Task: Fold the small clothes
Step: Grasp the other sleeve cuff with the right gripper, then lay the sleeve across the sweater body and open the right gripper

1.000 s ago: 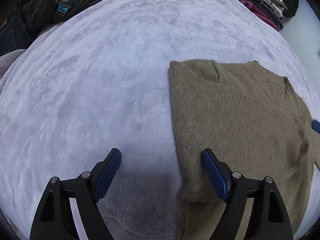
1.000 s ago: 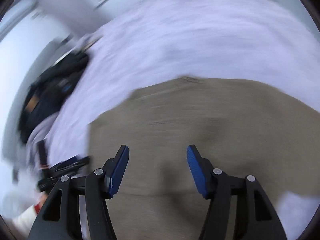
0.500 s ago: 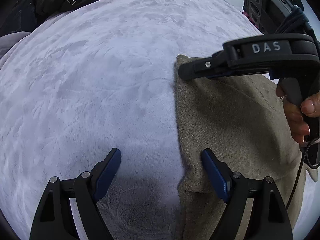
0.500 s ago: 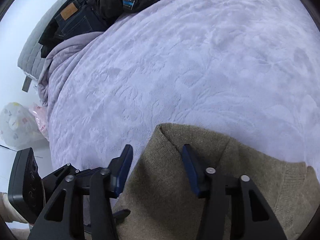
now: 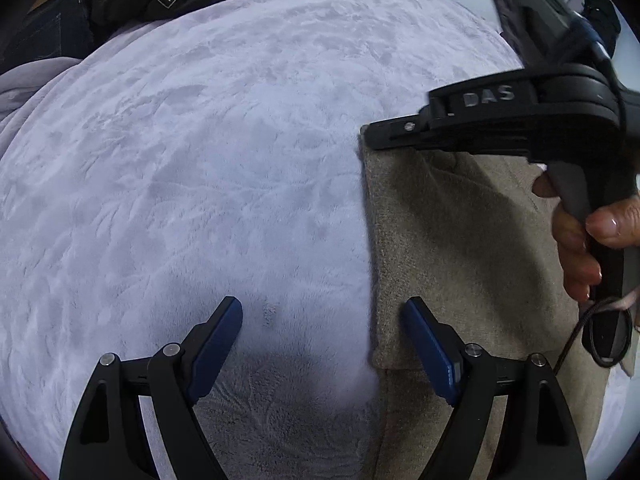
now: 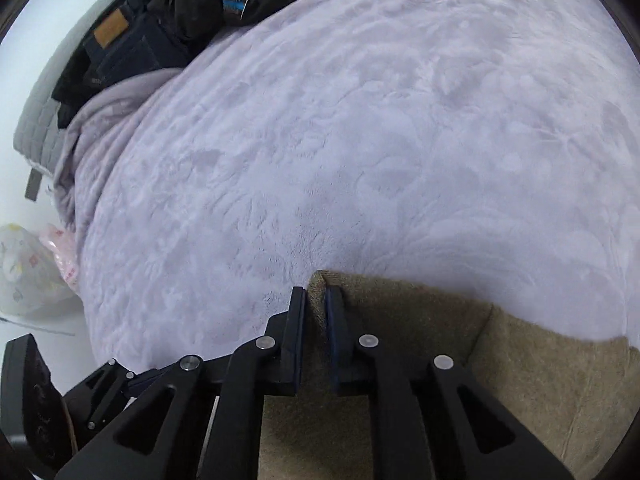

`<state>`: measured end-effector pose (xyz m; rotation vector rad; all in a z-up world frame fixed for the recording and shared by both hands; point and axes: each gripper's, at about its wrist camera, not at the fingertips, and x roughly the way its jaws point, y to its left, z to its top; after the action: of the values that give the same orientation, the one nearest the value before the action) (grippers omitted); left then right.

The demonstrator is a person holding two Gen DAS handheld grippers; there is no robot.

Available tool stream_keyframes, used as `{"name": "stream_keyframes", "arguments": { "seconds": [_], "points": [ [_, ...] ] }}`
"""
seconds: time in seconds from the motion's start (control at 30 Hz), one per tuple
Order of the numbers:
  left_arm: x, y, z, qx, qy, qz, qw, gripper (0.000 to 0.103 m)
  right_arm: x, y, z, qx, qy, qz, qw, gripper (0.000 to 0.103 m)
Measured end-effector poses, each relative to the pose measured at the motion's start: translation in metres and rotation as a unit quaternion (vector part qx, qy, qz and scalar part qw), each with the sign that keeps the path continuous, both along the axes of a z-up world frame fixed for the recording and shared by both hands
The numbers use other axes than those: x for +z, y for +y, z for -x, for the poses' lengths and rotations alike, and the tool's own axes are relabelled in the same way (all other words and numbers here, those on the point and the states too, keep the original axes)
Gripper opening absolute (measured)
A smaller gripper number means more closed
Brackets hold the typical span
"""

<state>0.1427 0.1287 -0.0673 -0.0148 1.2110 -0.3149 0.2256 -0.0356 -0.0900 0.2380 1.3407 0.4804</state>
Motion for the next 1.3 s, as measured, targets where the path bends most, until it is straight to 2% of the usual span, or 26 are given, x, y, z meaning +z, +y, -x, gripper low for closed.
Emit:
{"name": "stream_keyframes", "arguments": {
  "seconds": [0.07, 0.1, 0.13, 0.23, 0.27, 0.3, 0.37, 0.43, 0.5, 0.6, 0.67, 0.7, 0.73, 0.77, 0.87, 0.93, 1.0, 1.1, 1.17, 1.2, 1.3],
  "points": [
    [0.011, -0.003, -0.004, -0.007, -0.015, 0.002, 0.9999, 0.084, 0.023, -0.027, 0.016, -0.05, -0.026, -0.02, 0.998, 0.035],
    [0.014, -0.006, -0.007, -0.012, -0.021, 0.002, 0.9997, 0.084, 0.037, -0.046, 0.028, -0.081, -0.036, -0.032, 0.996, 0.053],
    [0.017, -0.011, -0.012, -0.017, -0.025, 0.001, 0.9995, 0.084, 0.048, -0.067, 0.042, -0.113, -0.041, -0.043, 0.992, 0.059],
    [0.015, -0.032, -0.027, -0.028, -0.028, -0.002, 0.9992, 0.084, 0.067, -0.125, 0.099, -0.195, -0.028, -0.058, 0.979, 0.059],
    [0.01, -0.037, -0.031, -0.029, -0.032, -0.014, 0.999, 0.084, 0.07, -0.147, 0.126, -0.229, -0.02, -0.055, 0.972, 0.059],
    [0.002, -0.044, -0.036, -0.026, -0.029, -0.041, 0.9984, 0.084, 0.071, -0.163, 0.149, -0.255, -0.014, -0.055, 0.965, 0.059],
    [-0.008, -0.048, -0.042, -0.019, -0.018, -0.057, 0.998, 0.084, 0.065, -0.199, 0.201, -0.325, 0.008, -0.057, 0.944, 0.059],
    [-0.011, -0.047, -0.044, -0.005, -0.009, -0.05, 0.9987, 0.084, 0.054, -0.234, 0.253, -0.395, 0.032, -0.061, 0.916, 0.059],
    [-0.009, -0.047, -0.047, 0.003, -0.01, -0.05, 0.9987, 0.084, 0.043, -0.255, 0.279, -0.439, 0.044, -0.07, 0.895, 0.06],
    [-0.006, -0.052, -0.049, 0.004, -0.017, -0.065, 0.9977, 0.084, 0.027, -0.281, 0.287, -0.489, 0.017, -0.12, 0.864, 0.06],
    [-0.006, -0.055, -0.047, 0.007, -0.02, -0.074, 0.997, 0.084, 0.016, -0.293, 0.278, -0.517, 0.01, -0.135, 0.845, 0.052],
    [-0.006, -0.056, -0.046, 0.009, -0.024, -0.081, 0.9963, 0.084, 0.009, -0.298, 0.272, -0.531, 0.016, -0.145, 0.835, 0.016],
    [-0.006, -0.057, -0.044, 0.01, -0.027, -0.086, 0.9958, 0.084, 0.007, -0.301, 0.264, -0.532, 0.022, -0.148, 0.834, 0.008],
    [-0.005, -0.057, -0.043, 0.011, -0.031, -0.089, 0.9955, 0.084, 0.014, -0.301, 0.258, -0.524, 0.011, -0.144, 0.839, 0.008],
    [-0.008, -0.058, -0.04, 0.014, -0.048, -0.101, 0.9937, 0.084, 0.058, -0.288, 0.241, -0.451, -0.084, -0.123, 0.88, 0.007],
    [-0.014, -0.056, -0.042, 0.017, -0.045, -0.1, 0.9938, 0.085, 0.067, -0.285, 0.243, -0.427, -0.098, -0.09, 0.894, 0.007],
    [-0.017, -0.051, -0.043, 0.026, -0.046, -0.105, 0.9931, 0.095, 0.048, -0.293, 0.251, -0.436, -0.067, -0.071, 0.895, 0.007],
    [-0.007, -0.04, -0.047, 0.036, -0.035, -0.103, 0.9935, 0.095, 0.011, -0.305, 0.266, -0.46, -0.002, -0.03, 0.888, 0.011],
    [0.004, -0.033, -0.051, 0.036, -0.042, -0.093, 0.9941, 0.095, 0.008, -0.312, 0.284, -0.489, -0.008, -0.063, 0.87, 0.015],
    [0.01, -0.032, -0.053, 0.026, -0.046, -0.085, 0.995, 0.095, 0.011, -0.314, 0.289, -0.496, -0.009, -0.061, 0.866, 0.02],
    [0.014, -0.044, -0.062, 0.002, -0.05, -0.095, 0.9943, 0.095, 0.027, -0.309, 0.302, -0.485, -0.018, -0.049, 0.873, 0.023]
  ]
}}
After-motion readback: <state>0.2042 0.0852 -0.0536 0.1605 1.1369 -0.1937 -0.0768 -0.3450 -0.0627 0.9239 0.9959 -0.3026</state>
